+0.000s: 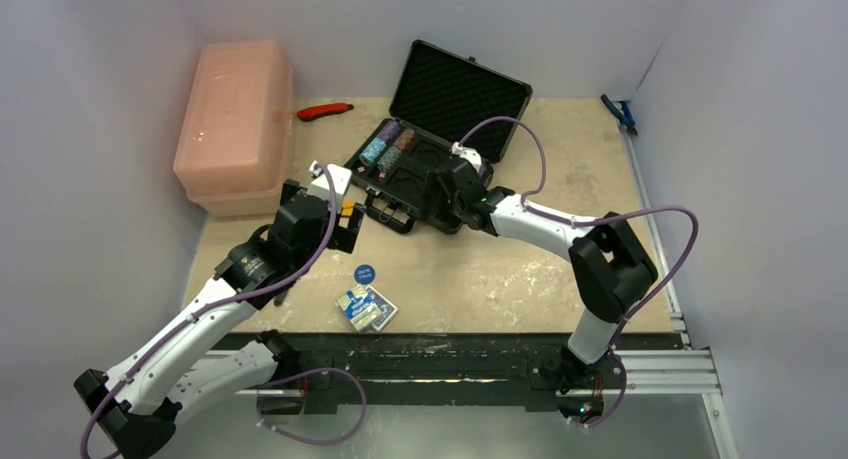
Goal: Pack up texas hold em set
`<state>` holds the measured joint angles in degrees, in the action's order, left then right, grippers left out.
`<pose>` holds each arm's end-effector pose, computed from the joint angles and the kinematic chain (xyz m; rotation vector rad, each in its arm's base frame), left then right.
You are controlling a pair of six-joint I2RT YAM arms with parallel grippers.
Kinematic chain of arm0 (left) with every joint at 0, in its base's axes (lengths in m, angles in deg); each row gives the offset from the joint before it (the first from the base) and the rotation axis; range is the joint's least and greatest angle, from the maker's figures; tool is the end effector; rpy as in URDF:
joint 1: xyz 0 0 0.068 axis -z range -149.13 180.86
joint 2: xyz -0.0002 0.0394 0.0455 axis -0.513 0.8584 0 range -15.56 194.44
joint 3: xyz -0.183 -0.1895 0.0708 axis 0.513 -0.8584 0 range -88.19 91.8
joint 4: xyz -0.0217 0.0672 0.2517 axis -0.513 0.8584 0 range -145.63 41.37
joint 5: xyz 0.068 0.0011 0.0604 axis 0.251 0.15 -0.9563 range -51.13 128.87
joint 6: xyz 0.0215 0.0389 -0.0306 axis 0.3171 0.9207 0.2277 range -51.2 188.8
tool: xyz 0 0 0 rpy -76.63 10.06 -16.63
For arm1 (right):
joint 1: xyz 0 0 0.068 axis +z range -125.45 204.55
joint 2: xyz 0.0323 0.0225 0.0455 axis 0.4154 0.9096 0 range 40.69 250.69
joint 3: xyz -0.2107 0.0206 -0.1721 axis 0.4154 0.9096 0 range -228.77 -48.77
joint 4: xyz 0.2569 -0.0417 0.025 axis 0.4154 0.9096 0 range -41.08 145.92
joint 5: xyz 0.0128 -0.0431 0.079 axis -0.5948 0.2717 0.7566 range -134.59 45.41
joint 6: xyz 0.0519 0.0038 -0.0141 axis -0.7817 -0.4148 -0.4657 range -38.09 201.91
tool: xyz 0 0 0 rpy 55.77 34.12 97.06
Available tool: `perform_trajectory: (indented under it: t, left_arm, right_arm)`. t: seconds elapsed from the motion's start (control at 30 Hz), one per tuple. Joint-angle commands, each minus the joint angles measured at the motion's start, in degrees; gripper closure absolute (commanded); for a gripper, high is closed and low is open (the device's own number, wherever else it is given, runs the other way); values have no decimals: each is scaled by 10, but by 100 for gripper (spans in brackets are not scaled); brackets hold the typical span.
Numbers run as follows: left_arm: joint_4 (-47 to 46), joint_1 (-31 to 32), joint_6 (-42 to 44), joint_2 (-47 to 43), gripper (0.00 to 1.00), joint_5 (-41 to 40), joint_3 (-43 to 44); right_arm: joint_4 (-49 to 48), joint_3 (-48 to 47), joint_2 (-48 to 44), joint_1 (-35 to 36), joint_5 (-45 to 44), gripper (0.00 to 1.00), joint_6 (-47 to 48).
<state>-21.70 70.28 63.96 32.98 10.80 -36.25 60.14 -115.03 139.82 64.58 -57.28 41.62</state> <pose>0.1475 -0.0995 0.3322 0.3240 2.0097 0.0331 0.2947 0.2374 0.2159 0.1163 2.3568 0.4436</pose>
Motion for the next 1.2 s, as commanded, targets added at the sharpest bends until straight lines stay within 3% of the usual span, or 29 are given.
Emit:
perform_trajectory:
  t: [0.0, 1.17]
  left_arm:
    - [-16, 3, 10, -2, 0, 2, 9]
    - [-13, 4, 13, 22, 0, 8, 13]
  right_arm:
    - [-9, -28, 11, -14, -39, 13, 9]
    - [-5, -57, 24, -63, -39, 10, 82]
